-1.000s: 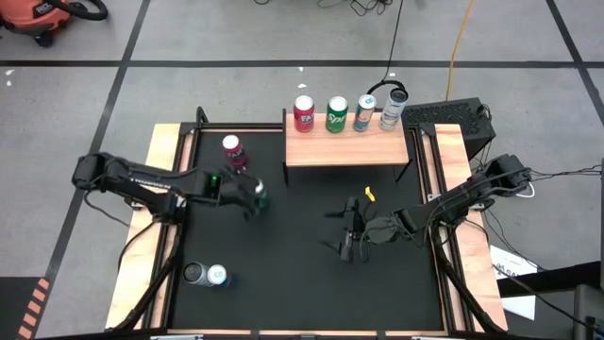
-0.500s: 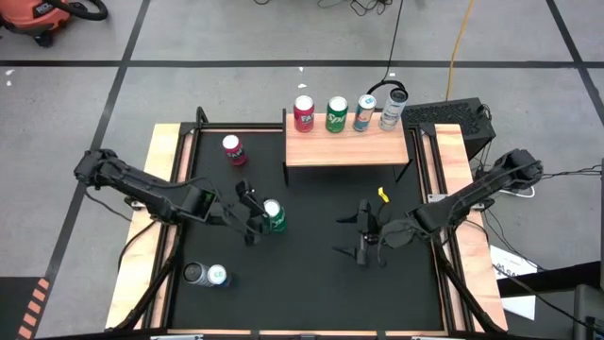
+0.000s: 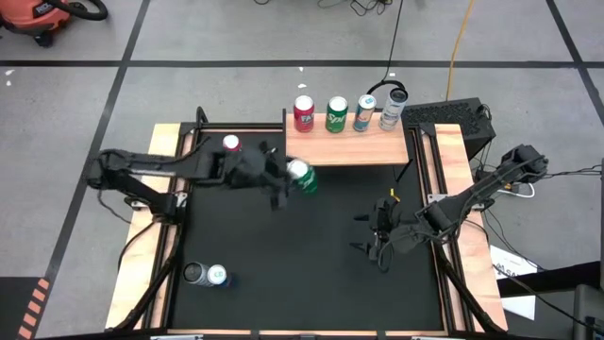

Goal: Place canned beverage on shelf
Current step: Put the green soda can on the shelf aligned with the other green soda can

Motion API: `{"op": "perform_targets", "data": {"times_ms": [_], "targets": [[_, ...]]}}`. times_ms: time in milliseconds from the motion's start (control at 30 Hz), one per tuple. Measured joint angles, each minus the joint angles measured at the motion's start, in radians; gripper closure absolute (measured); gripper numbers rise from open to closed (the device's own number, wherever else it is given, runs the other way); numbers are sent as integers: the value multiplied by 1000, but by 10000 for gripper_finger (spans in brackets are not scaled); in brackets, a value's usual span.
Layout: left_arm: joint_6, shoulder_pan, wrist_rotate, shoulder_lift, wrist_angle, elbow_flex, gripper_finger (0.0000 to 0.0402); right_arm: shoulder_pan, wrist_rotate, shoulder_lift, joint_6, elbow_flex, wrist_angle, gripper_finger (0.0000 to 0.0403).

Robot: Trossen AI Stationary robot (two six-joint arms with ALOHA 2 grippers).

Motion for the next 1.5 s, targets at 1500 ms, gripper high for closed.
{"op": "perform_targets", "data": {"times_ms": [1500], "targets": [[176, 336, 293, 470, 11, 416, 100, 47, 126, 1, 61, 0, -105, 27]]}}
